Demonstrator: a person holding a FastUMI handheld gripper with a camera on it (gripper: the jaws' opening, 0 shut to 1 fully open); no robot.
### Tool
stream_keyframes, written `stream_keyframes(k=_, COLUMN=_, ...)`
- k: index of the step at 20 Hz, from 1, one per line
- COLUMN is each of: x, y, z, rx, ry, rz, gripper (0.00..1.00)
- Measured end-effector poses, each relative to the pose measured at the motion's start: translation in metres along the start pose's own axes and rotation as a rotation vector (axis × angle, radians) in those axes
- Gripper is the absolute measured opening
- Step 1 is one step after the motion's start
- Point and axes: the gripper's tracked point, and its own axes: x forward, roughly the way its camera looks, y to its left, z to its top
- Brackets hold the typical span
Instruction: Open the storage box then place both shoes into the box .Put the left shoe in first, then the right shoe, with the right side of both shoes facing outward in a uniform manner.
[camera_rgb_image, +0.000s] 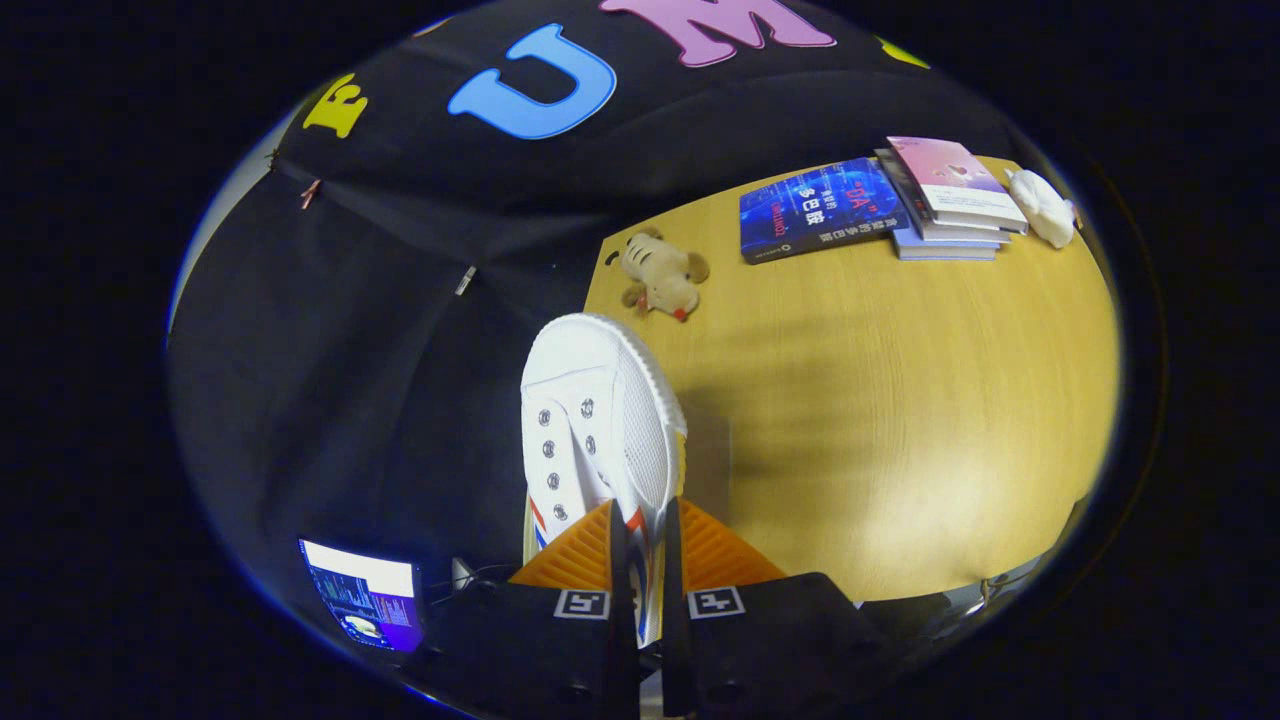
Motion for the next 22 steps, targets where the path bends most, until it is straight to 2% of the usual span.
stream_keyframes(k=6, x=0.049, y=0.038, z=-0.024, rx=0.002, ry=0.076, rz=-0.029, gripper=0.13)
stream_keyframes(k=16, x=0.11, y=0.017, z=-0.054, rx=-0.085, ry=0.181, rz=-0.213, gripper=0.14)
stream_keyframes(k=22, x=0.123, y=0.005, z=-0.063, rx=-0.09, ry=0.211, rz=-0.255, gripper=0.14)
